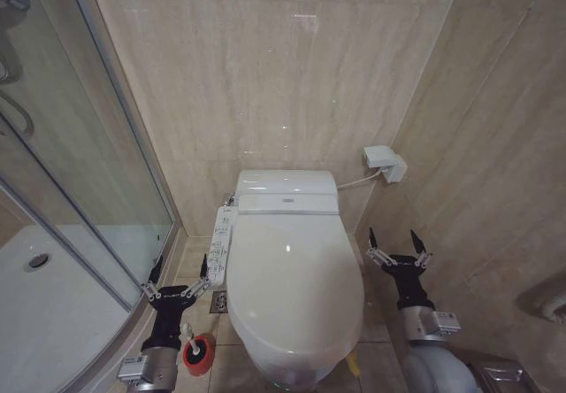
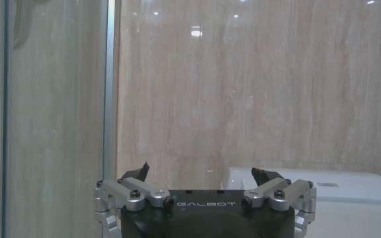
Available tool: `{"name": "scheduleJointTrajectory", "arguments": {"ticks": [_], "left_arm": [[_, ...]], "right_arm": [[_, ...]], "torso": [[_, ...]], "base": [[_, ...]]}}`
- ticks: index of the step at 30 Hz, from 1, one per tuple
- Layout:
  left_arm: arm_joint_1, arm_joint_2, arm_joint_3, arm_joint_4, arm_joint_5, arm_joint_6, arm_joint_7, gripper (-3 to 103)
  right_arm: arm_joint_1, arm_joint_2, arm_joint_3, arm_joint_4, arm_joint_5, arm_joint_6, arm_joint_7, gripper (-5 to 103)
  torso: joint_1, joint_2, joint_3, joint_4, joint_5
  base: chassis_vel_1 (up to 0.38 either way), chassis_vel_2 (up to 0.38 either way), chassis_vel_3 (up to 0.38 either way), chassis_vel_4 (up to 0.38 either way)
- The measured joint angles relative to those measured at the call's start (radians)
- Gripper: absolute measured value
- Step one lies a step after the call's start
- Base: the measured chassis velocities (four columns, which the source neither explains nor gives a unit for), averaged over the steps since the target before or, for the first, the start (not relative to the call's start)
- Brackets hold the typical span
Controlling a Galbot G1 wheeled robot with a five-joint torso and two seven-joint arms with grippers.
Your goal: Open the toilet lid, clean the toilet bowl with a toilet brush, close the toilet lid, and flush.
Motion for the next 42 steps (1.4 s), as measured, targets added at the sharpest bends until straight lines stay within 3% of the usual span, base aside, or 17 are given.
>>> {"name": "scheduleJointTrajectory", "arguments": {"ticks": [32,34,37,38,40,42], "left_arm": [[-0.003,0.000,0.001,0.001,0.000,0.004,0.000,100],[-0.018,0.001,0.005,0.008,-0.002,0.027,0.001,100],[-0.108,0.006,0.033,0.054,-0.012,0.163,0.013,100],[-0.108,0.006,0.033,0.054,-0.012,0.163,0.013,100],[-0.159,0.009,0.048,0.079,-0.018,0.240,0.019,100],[-0.200,0.011,0.055,0.080,-0.017,0.254,0.031,100]], "right_arm": [[0.001,-0.001,0.000,-0.001,0.000,0.000,0.001,100],[0.001,-0.001,0.000,-0.001,0.000,0.000,0.001,100],[0.001,-0.001,0.000,-0.001,0.000,0.000,0.001,100],[0.001,-0.001,0.000,-0.001,0.000,0.000,0.001,100],[0.001,-0.001,0.000,-0.001,0.000,0.000,0.001,100],[0.001,-0.001,0.000,-0.001,0.000,0.000,0.001,100]], "torso": [[0.000,0.000,0.000,0.0002,0.0000],[0.000,0.000,0.000,0.0003,0.0003],[0.000,0.000,0.000,-0.0001,0.0001],[0.000,0.000,0.000,-0.0001,0.0001],[0.000,0.000,0.000,-0.0001,0.0000],[0.000,0.000,0.000,-0.0006,0.0001]], "base": [[0.000,0.000,0.000,0.000],[0.000,0.000,0.000,0.000],[0.000,0.000,0.000,0.000],[0.000,0.000,0.000,0.000],[0.000,0.000,0.000,0.000],[0.000,0.000,0.000,0.000]]}}
